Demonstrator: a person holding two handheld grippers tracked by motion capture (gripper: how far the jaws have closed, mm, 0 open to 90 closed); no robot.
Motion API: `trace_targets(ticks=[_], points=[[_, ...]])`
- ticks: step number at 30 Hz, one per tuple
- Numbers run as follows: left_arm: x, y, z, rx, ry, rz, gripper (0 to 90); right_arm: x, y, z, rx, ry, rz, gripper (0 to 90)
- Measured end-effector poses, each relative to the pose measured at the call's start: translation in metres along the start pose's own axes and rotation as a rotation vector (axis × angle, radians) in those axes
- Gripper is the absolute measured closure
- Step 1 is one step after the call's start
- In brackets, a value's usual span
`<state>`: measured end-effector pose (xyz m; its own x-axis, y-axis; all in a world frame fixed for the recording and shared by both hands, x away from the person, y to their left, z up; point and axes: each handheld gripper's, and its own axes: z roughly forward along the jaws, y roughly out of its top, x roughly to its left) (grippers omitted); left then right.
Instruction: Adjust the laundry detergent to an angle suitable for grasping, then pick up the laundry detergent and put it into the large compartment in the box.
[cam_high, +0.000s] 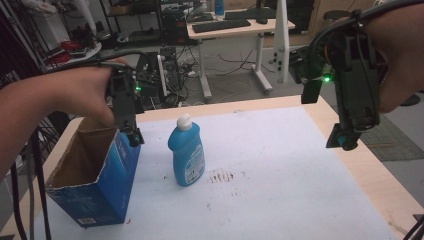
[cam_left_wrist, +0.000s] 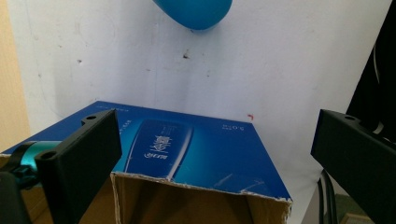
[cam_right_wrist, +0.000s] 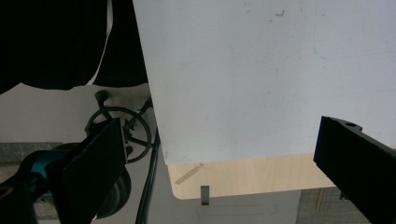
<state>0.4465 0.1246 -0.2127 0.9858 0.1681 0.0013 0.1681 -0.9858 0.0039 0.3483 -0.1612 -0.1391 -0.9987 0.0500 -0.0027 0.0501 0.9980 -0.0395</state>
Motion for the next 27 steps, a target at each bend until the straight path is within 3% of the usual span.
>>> trace_targets(ticks=[17,27], points=[[-0.0024,0.0018,0.0012,-0.008,-0.014,0.019,1.7,0.0017,0.0001,-0.0012,-0.011,-0.016,0.008,1.6],[-0.0037,0.0023,0.0035,-0.004,0.0,0.011,1.7,0.0013,-0.0023,0.0009,0.001,-0.02,0.017,1.5]])
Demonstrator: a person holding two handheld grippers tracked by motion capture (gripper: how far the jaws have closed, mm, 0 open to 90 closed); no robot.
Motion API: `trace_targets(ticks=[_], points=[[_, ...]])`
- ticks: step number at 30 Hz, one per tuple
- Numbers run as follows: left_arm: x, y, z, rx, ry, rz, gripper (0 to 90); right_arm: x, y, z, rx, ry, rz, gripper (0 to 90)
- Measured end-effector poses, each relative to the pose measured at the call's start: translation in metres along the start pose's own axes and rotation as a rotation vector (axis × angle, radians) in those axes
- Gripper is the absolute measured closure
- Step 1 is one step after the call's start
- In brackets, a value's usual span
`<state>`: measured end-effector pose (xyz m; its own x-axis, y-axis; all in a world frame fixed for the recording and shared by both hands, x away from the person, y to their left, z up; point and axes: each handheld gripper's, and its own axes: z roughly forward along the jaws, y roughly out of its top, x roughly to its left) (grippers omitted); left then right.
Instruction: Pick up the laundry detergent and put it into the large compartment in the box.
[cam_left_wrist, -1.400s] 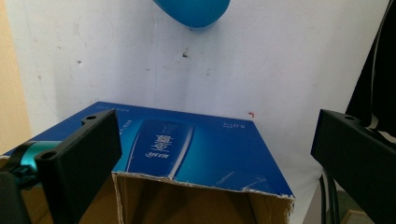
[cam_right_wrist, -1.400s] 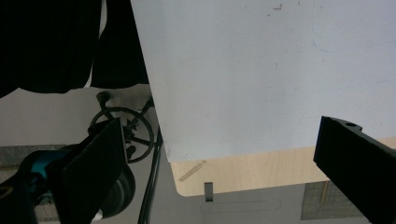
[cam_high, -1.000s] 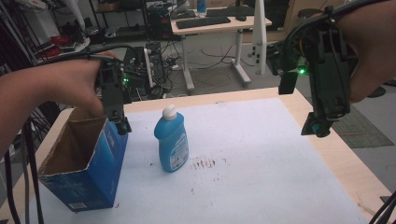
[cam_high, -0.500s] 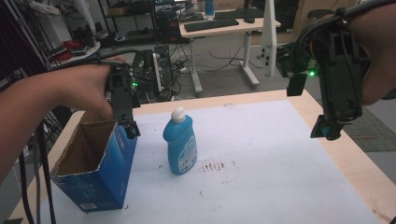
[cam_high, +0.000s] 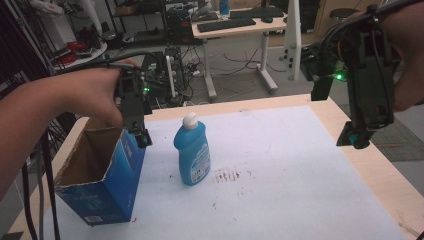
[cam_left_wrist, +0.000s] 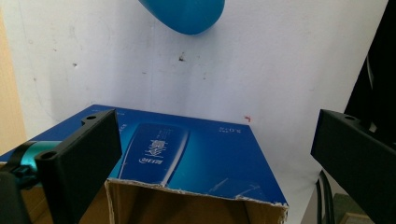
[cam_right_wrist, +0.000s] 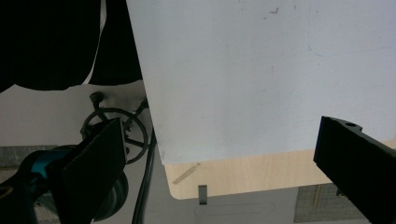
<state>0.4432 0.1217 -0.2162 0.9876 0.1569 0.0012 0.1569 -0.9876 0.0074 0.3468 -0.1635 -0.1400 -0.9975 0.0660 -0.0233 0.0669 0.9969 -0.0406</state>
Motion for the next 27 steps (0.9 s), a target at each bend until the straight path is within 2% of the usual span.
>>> trace_targets(ticks=[6,13,23,27], points=[[-0.003,-0.002,0.001,0.002,-0.005,-0.022,1.7,-0.001,0.002,0.001,-0.009,-0.004,-0.016,1.5],[-0.006,-0.001,-0.001,-0.034,-0.008,-0.072,1.7,-0.001,0.0,0.002,-0.01,-0.009,-0.014,1.5],[-0.013,0.005,-0.003,-0.064,-0.058,-0.187,1.7,-0.001,0.0,0.002,-0.015,-0.02,-0.027,1.5],[-0.016,0.007,-0.003,-0.07,-0.071,-0.257,1.7,-0.002,-0.001,0.002,-0.014,-0.021,-0.033,1.5]])
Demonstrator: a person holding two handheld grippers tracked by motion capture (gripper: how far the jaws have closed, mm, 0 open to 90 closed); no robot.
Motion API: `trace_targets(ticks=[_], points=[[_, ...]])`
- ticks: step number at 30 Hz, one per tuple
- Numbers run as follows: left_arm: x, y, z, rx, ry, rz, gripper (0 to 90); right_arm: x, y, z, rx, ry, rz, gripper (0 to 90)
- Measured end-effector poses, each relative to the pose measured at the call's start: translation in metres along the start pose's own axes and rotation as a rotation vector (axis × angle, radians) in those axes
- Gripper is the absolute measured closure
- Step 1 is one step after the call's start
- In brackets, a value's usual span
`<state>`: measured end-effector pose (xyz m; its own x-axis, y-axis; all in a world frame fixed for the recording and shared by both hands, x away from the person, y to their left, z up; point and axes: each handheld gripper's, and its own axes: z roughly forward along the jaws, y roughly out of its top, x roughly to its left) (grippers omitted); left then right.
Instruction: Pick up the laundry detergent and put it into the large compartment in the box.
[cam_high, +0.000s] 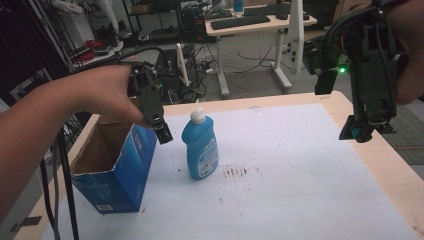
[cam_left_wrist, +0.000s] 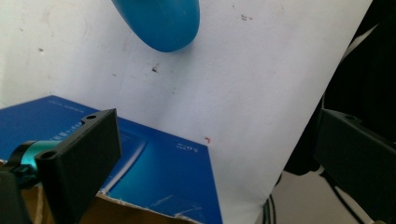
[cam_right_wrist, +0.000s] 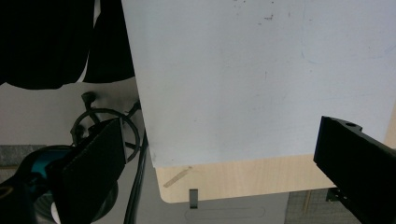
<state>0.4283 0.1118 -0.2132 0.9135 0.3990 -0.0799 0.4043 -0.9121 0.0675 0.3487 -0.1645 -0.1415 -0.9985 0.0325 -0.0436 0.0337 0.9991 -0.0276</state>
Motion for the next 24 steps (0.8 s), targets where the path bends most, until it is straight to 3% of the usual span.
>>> trace_targets(ticks=[7,11,13,14,15,24], points=[[-0.002,0.006,0.007,-0.037,-0.007,-0.111,1.7,0.0,-0.004,-0.001,-0.009,-0.006,0.0,1.5],[-0.003,0.007,0.009,-0.045,-0.002,-0.14,1.7,0.0,-0.005,-0.001,-0.012,-0.008,-0.003,1.5],[-0.002,0.011,0.012,-0.06,-0.001,-0.199,1.7,0.001,-0.007,0.0,-0.014,-0.006,0.001,1.5],[-0.002,0.011,0.012,-0.06,-0.001,-0.199,1.7,0.001,-0.007,0.0,-0.014,-0.006,0.001,1.5],[-0.001,0.013,0.014,-0.07,-0.006,-0.227,1.7,0.001,-0.008,0.001,-0.017,-0.004,-0.003,1.5],[0.005,0.024,0.024,-0.102,0.014,-0.316,1.7,0.001,-0.009,0.001,-0.016,-0.003,-0.001,1.5]])
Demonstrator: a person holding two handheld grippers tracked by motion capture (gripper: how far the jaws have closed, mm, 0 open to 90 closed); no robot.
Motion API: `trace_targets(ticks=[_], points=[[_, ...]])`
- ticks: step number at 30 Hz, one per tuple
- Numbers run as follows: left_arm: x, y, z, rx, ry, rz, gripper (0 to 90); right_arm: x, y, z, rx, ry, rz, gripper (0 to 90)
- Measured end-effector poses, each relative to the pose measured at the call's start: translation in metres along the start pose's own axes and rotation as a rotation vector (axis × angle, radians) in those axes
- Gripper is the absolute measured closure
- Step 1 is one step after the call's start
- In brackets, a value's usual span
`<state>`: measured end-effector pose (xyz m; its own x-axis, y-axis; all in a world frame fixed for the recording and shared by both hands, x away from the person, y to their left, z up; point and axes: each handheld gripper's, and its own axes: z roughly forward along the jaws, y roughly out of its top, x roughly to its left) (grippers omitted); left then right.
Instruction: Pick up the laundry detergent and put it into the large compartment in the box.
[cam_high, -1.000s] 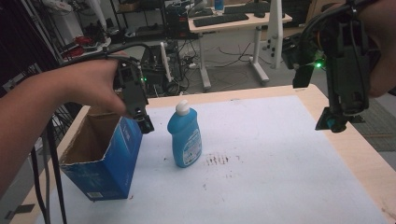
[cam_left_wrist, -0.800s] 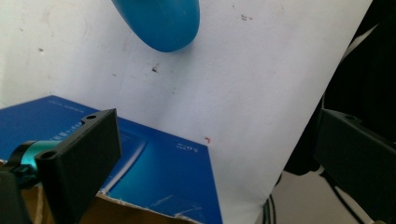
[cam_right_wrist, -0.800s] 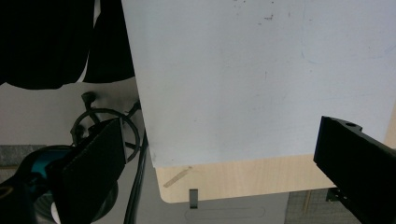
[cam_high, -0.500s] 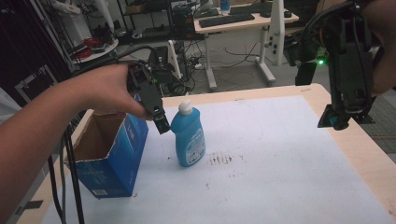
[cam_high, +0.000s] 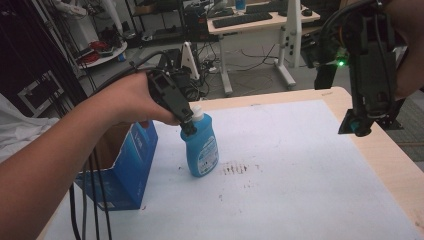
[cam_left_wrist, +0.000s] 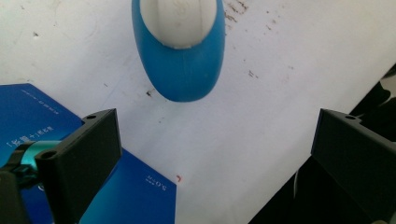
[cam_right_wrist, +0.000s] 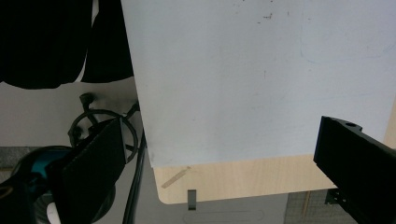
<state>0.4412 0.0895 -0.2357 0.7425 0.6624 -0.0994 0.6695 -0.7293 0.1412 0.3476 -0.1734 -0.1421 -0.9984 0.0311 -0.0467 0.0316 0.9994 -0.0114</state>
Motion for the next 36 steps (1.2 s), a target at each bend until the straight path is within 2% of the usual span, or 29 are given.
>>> trace_targets(ticks=[8,14,22,25,30,35,36], points=[[0.001,0.008,0.009,-0.014,0.005,-0.029,1.7,-0.002,0.002,0.002,0.001,0.001,-0.009,1.5],[0.002,0.017,0.022,-0.005,0.007,-0.043,1.7,-0.002,0.005,0.002,0.005,0.003,-0.009,1.5],[0.01,0.025,0.041,-0.019,0.011,-0.086,1.7,-0.002,0.006,0.003,0.006,0.006,-0.012,1.5],[0.012,0.027,0.045,-0.019,0.012,-0.088,1.7,-0.003,0.006,0.003,0.005,0.005,-0.008,1.5],[0.013,0.031,0.052,-0.047,0.027,-0.095,1.7,-0.004,0.005,0.004,0.006,0.008,-0.005,1.5],[0.013,0.034,0.056,-0.043,0.038,-0.094,1.7,-0.005,0.006,0.005,0.007,0.008,-0.005,1.5],[0.014,0.035,0.059,-0.028,0.046,-0.093,1.7,-0.005,0.006,0.006,0.009,0.009,-0.004,1.5]])
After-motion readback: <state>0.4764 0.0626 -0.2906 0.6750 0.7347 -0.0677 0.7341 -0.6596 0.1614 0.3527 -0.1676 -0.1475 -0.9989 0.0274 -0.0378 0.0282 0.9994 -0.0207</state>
